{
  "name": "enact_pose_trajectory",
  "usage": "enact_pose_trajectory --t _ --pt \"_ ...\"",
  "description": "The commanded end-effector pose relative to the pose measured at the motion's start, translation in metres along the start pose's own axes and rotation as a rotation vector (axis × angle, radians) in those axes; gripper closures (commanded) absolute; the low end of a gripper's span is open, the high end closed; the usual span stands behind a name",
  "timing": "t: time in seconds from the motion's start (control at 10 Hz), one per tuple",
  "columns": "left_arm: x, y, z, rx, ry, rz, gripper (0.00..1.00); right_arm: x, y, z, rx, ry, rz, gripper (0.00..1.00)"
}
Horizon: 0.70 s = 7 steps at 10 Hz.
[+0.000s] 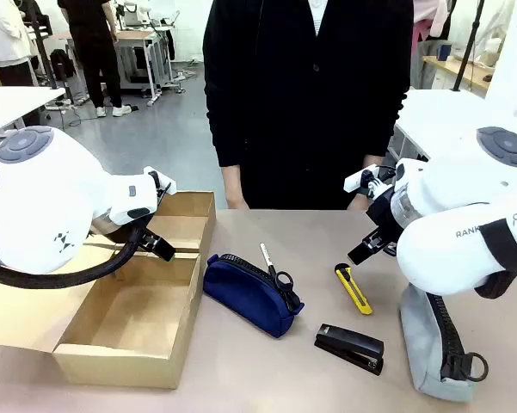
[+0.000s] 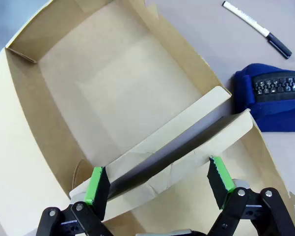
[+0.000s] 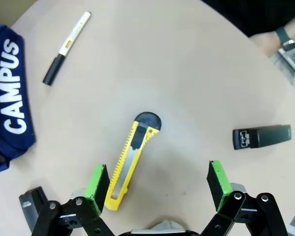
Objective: Place items inside the box.
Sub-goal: Pick up a Pencil pouch or Stapler and place it inside the Mailer Box closest to the robot.
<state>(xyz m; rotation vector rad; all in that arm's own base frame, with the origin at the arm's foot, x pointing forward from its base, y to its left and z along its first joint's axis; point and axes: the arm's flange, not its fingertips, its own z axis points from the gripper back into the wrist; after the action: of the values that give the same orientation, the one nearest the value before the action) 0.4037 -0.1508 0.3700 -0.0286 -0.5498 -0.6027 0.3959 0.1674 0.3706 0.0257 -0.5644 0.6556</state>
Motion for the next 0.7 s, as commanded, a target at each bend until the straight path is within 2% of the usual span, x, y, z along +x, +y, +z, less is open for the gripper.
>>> enact_pose_trajectory --t 0.0,0.6 --pt "0.0 0.0 0.0001 0.0 0.0 0.0 0.0 0.0 0.0 0.0 0.0 0.0 0.0 0.0" --pt "0.0 0.0 0.0001 0.0 0.0 0.0 0.0 0.0 0.0 0.0 0.0 0.0 0.0 0.0"
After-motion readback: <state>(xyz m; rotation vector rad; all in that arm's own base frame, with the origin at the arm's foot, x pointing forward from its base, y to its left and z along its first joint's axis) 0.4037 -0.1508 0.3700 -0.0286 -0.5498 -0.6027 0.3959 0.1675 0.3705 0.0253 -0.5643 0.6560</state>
